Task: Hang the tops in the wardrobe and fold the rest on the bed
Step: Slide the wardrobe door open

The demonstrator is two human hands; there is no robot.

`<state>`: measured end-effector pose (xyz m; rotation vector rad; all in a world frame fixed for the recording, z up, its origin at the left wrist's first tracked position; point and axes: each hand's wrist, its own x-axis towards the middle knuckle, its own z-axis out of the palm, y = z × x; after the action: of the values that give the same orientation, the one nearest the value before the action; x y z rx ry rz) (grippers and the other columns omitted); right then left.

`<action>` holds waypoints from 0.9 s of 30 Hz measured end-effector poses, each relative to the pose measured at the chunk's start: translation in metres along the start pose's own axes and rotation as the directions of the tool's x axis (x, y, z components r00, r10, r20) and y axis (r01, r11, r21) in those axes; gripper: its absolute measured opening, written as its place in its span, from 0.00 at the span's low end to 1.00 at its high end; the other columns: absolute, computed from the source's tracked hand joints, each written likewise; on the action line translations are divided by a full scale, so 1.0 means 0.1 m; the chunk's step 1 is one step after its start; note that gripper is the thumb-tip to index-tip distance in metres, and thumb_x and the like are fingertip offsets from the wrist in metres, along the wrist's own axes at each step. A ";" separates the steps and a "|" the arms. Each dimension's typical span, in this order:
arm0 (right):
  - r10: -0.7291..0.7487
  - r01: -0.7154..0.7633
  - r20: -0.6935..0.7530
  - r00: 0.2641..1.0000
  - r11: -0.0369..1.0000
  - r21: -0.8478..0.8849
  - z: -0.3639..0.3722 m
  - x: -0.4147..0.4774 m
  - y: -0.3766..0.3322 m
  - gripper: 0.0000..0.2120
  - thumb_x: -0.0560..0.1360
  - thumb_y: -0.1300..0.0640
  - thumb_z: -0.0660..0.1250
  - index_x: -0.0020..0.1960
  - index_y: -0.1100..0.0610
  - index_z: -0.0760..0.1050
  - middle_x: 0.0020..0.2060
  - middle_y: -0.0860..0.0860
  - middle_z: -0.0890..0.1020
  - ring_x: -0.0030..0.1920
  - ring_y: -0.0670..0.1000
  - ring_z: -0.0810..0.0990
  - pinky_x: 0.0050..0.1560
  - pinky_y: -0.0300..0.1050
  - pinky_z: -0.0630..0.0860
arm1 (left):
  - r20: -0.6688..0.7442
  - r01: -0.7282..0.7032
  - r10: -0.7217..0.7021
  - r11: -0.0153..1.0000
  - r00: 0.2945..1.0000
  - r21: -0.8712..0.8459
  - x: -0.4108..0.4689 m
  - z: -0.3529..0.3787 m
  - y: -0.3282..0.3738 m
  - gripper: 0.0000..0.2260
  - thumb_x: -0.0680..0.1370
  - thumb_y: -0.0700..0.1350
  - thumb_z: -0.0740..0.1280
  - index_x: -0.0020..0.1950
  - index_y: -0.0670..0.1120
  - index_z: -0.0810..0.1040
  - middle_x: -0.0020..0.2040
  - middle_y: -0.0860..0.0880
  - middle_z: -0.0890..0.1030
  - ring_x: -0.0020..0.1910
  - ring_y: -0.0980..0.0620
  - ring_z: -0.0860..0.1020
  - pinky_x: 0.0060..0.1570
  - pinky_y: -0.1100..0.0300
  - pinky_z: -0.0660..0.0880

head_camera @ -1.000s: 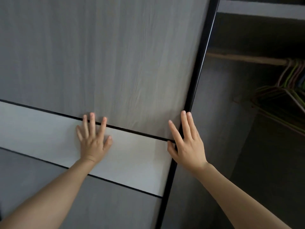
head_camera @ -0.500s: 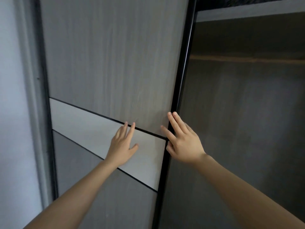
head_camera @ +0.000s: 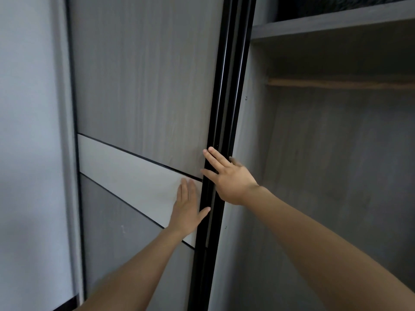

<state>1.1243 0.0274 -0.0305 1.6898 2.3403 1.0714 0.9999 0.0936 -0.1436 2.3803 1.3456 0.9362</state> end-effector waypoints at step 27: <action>0.697 -0.623 0.025 0.717 0.656 -0.426 -0.55 -2.94 1.46 0.30 0.51 0.58 0.80 0.52 0.60 0.81 0.57 0.66 0.78 0.57 0.66 0.78 0.51 0.67 0.74 | -0.327 -0.534 0.510 0.845 0.795 0.020 -0.22 0.78 1.99 0.27 0.67 0.48 0.63 0.64 0.40 0.65 0.62 0.32 0.74 0.60 0.38 0.64 0.48 0.40 0.75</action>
<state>1.3356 -0.2282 -0.0050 2.3907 1.2437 1.2710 1.1764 -0.0251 -0.1125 2.6775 0.6986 1.5485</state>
